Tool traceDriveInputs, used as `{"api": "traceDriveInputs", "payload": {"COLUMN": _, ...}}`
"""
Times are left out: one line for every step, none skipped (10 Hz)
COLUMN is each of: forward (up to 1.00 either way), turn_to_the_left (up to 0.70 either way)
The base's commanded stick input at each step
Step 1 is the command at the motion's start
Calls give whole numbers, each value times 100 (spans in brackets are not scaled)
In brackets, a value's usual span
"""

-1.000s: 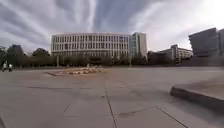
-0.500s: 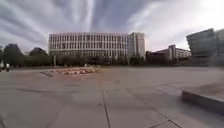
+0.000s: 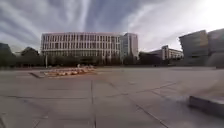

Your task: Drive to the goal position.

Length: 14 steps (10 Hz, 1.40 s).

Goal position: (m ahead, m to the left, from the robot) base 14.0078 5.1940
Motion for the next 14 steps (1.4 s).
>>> {"api": "traceDriveInputs", "payload": {"forward": 85, "turn_to_the_left": 0}}
{"api": "traceDriveInputs", "payload": {"forward": 85, "turn_to_the_left": 0}}
{"api": "traceDriveInputs", "payload": {"forward": 85, "turn_to_the_left": 0}}
{"api": "traceDriveInputs", "payload": {"forward": 85, "turn_to_the_left": 0}}
{"api": "traceDriveInputs", "payload": {"forward": 85, "turn_to_the_left": 0}}
{"api": "traceDriveInputs", "payload": {"forward": 85, "turn_to_the_left": 0}}
{"api": "traceDriveInputs", "payload": {"forward": 85, "turn_to_the_left": 0}}
{"api": "traceDriveInputs", "payload": {"forward": 85, "turn_to_the_left": 0}}
{"api": "traceDriveInputs", "payload": {"forward": 85, "turn_to_the_left": 0}}
{"api": "traceDriveInputs", "payload": {"forward": 85, "turn_to_the_left": 0}}
{"api": "traceDriveInputs", "payload": {"forward": 85, "turn_to_the_left": 0}}
{"api": "traceDriveInputs", "payload": {"forward": 85, "turn_to_the_left": 0}}
{"api": "traceDriveInputs", "payload": {"forward": 85, "turn_to_the_left": 0}}
{"api": "traceDriveInputs", "payload": {"forward": 85, "turn_to_the_left": 0}}
